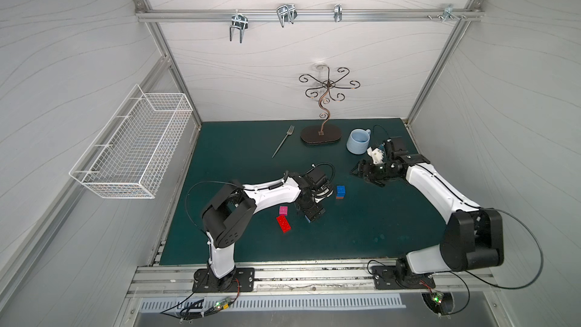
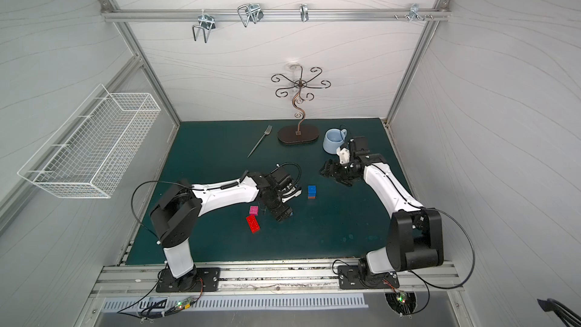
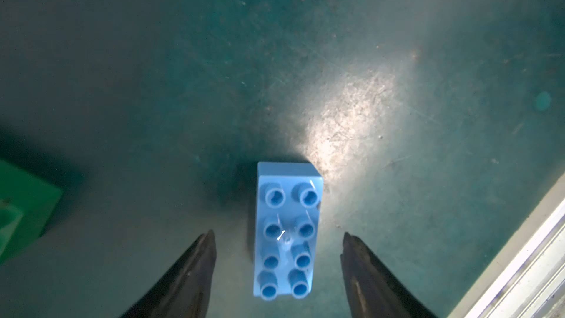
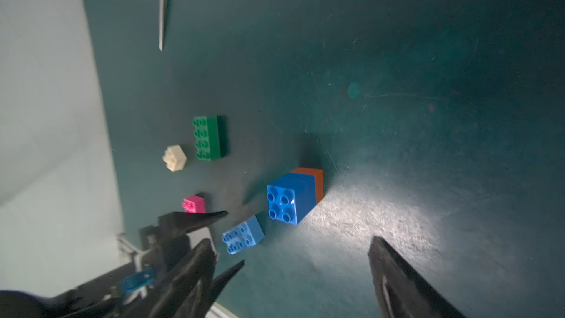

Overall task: Assemble a spoon with lego
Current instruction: Place the lego brick at the center of the board, then pick up the lego brick from the center of the board.

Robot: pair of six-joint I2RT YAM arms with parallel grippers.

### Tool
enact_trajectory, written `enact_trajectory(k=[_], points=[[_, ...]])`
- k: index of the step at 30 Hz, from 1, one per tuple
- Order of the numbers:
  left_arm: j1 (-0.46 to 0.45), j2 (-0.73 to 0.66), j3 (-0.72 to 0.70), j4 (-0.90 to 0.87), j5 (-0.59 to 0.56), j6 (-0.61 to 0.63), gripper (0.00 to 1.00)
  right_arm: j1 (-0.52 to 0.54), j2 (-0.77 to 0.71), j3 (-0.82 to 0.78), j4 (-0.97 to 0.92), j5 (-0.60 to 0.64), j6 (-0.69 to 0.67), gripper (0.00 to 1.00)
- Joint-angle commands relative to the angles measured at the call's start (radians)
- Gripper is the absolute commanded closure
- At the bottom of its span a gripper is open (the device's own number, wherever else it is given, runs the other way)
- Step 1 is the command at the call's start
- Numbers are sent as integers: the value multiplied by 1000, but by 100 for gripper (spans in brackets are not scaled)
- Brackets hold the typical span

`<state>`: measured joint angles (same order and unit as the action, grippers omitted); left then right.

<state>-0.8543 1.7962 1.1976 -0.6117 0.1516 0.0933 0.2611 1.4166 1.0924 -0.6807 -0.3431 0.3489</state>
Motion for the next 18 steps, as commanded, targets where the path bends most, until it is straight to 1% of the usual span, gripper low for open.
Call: enact_trajectory(k=[1,2,4,5,7,9,12,15,18], points=[[54,-177,-64,35,-5,-64,26,121,-32,37,-135,212,-35,18],[82,-225,-105,54,0,-91,22,153,-34,45,-143,234,-32,18],[166,-360,-195,93,3,-157,5,228,-31,63,-159,276,-20,18],[206,-410,-225,99,5,-182,0,261,-26,72,-165,289,-14,18],[289,-508,-274,108,3,-235,0,351,3,93,-171,313,2,18],[341,-569,-296,103,-37,-279,0,433,43,113,-172,336,16,18],[391,-636,-331,103,-98,-336,0,525,131,148,-165,328,23,18],[427,-675,-373,118,-86,-374,0,583,225,179,-155,312,19,18],[434,-689,-404,116,-93,-404,0,613,303,199,-148,305,18,18]])
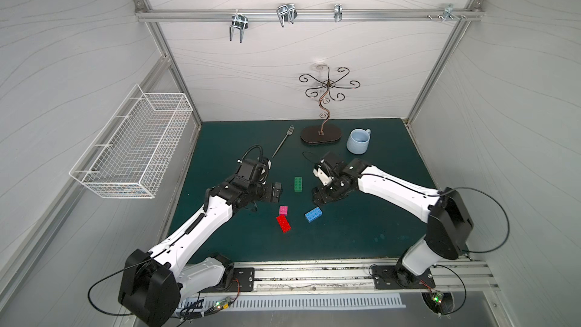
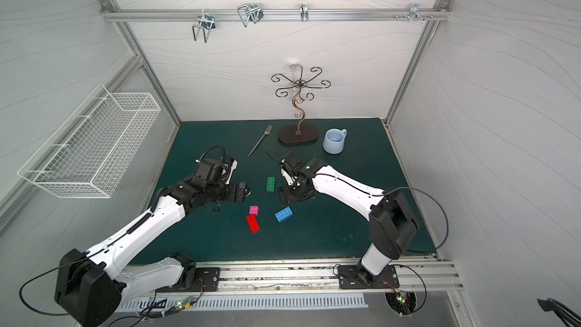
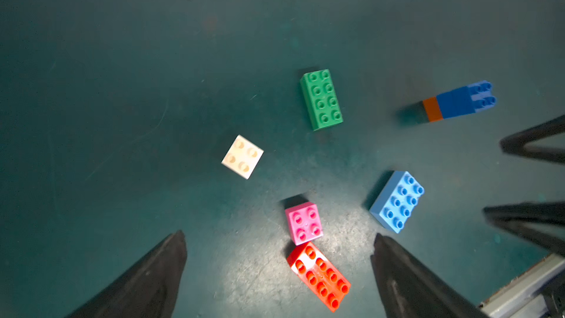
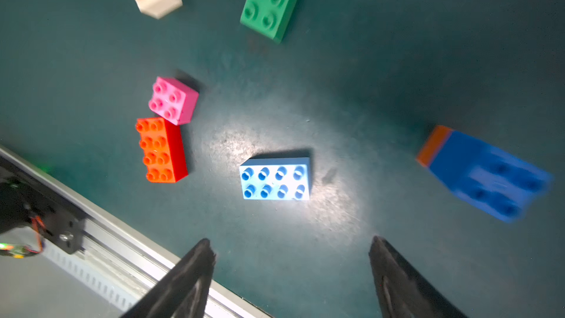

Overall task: Assemble a spoon with lego
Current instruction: Pick up the lego brick from the center of the board.

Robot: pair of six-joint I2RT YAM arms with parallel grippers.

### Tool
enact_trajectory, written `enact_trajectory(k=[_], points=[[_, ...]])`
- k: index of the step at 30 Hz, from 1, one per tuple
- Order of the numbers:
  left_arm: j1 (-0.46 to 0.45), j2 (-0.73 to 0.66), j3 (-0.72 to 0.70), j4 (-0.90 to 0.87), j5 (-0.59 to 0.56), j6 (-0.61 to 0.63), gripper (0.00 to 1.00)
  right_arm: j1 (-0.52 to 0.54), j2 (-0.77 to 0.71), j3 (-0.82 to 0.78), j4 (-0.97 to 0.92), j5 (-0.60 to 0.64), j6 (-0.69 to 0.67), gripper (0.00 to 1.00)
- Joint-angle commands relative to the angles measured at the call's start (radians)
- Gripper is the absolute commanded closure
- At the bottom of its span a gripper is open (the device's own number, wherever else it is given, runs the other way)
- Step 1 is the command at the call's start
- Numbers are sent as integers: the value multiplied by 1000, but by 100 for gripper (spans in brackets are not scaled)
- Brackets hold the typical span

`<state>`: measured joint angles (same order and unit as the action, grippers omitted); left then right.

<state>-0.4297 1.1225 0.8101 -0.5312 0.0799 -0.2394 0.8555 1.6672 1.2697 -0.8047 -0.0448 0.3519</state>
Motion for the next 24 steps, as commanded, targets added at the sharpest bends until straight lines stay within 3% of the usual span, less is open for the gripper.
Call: enact_trajectory(k=[1,24], points=[[10,-19,-29,44,-13,-76,0,25,75,26,-22,3,13,18],[9,-6,-49,73,6,-87,0,98,296,120,-50,33,-18,21]])
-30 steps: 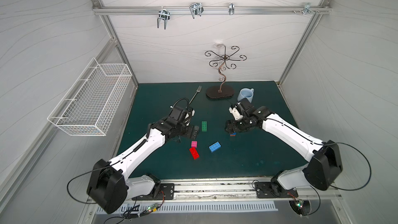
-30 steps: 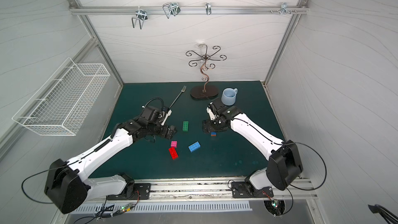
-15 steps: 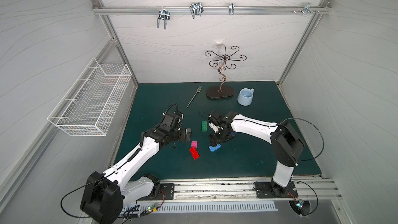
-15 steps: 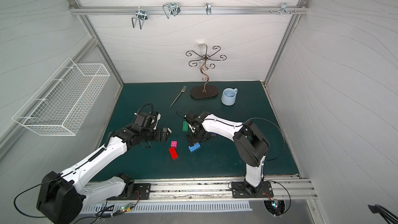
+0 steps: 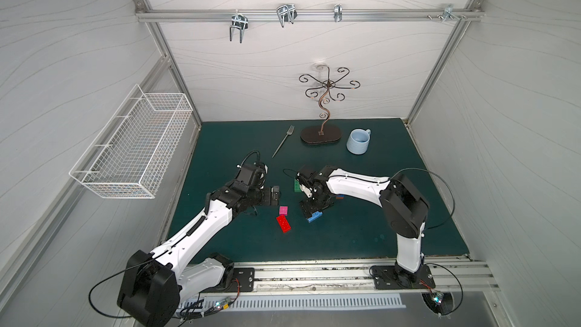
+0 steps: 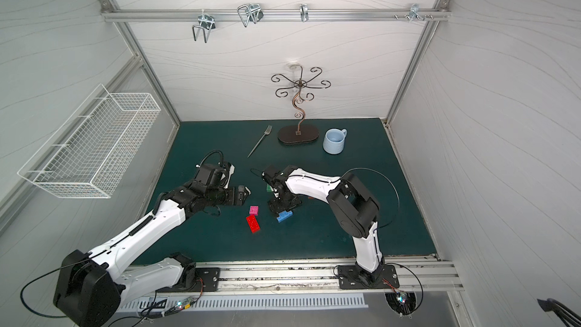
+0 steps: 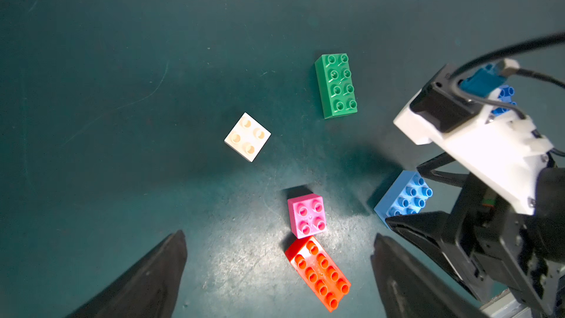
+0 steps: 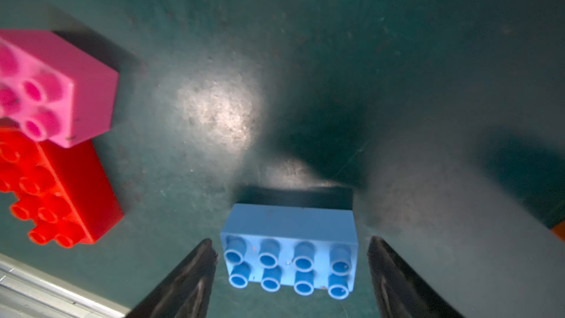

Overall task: Assemble a spoon with lego
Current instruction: Pick up the lego brick from the center of the board.

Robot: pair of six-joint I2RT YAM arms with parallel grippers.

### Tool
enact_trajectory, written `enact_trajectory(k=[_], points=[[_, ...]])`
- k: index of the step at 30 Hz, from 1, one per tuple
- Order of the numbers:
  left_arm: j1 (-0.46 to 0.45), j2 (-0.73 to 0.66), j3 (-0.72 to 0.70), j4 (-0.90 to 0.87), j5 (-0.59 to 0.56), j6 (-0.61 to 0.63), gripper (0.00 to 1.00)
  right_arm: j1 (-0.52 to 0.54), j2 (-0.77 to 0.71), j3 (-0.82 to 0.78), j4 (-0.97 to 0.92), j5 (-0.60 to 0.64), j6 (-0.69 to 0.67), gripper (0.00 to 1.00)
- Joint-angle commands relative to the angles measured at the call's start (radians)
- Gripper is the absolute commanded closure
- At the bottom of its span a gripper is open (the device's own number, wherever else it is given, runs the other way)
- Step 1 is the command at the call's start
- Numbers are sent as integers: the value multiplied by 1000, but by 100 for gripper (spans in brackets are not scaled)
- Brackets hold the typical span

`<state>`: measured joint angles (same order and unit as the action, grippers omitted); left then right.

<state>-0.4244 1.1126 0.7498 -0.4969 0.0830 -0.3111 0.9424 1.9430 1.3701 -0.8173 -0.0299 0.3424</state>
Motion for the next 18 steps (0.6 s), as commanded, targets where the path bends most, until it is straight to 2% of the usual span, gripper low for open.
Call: enact_trajectory(k=[1,9,18], points=[[4,5,11,38,3,-16,0,12,23,22,-38,21,-9,22],[4,9,15,34,9,-13,0,22,40,38,-62,45,-13,31],[4,10,16,32,11,-8,0,27,44,38,-80,61,-14,25]])
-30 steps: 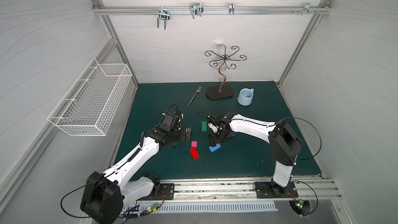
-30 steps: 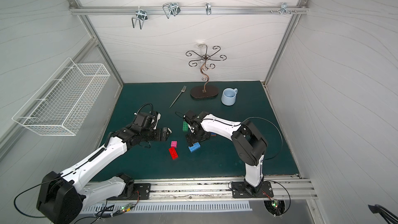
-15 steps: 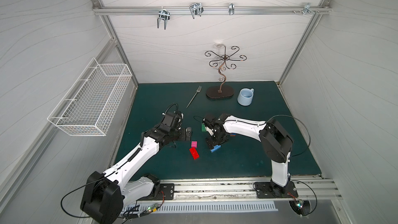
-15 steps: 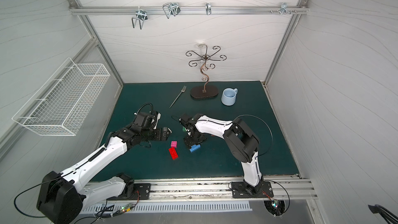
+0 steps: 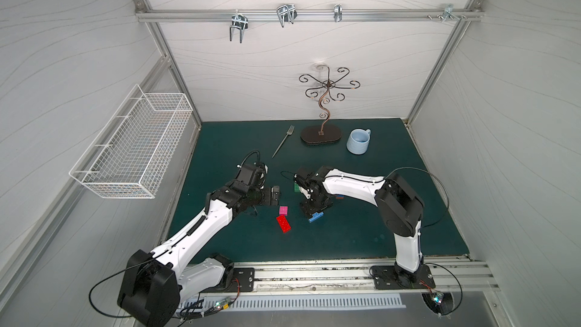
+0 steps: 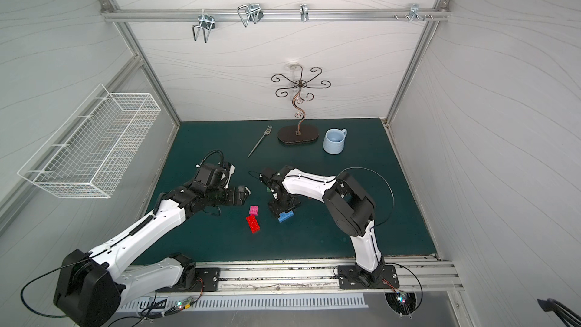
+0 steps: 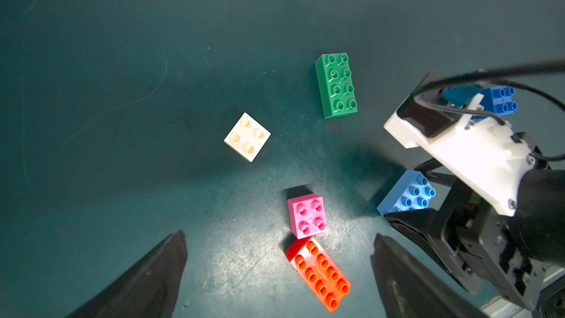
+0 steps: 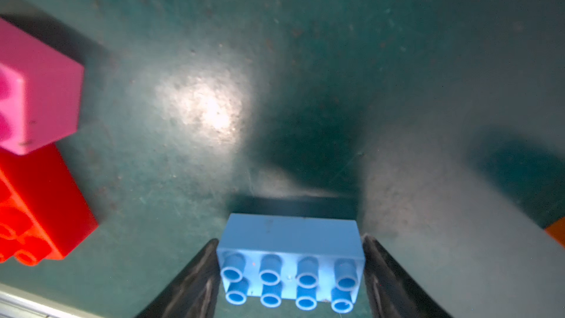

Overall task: Assemble a spoon with lego
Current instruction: Pick up the lego brick from the center of the board.

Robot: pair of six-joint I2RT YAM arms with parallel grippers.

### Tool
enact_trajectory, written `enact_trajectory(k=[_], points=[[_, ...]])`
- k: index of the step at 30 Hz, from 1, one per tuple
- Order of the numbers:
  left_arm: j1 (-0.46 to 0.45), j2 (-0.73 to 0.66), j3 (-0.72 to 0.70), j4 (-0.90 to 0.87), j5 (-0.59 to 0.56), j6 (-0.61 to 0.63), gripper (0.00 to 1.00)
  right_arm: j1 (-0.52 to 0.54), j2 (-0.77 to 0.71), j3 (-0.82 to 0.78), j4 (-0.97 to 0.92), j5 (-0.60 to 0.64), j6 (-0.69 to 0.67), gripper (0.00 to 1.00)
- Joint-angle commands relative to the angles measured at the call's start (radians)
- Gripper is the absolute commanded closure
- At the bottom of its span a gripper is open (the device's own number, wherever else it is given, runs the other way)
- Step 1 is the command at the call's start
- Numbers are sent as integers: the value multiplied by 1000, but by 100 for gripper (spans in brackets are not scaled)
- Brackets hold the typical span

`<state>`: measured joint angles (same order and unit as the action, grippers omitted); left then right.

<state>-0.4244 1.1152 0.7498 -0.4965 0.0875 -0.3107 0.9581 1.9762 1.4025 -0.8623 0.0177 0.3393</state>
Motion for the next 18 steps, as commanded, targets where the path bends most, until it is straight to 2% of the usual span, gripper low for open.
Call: enact_trajectory(k=[1,13,18], points=[[4,7,16,32,6,-9,0,13,10,5,-36,13,-14,25],[4,8,17,30,7,-5,0,36,20,19,-53,38,-22,25],[3,12,19,26,6,-1,0,35,21,23,-69,65,-9,35]])
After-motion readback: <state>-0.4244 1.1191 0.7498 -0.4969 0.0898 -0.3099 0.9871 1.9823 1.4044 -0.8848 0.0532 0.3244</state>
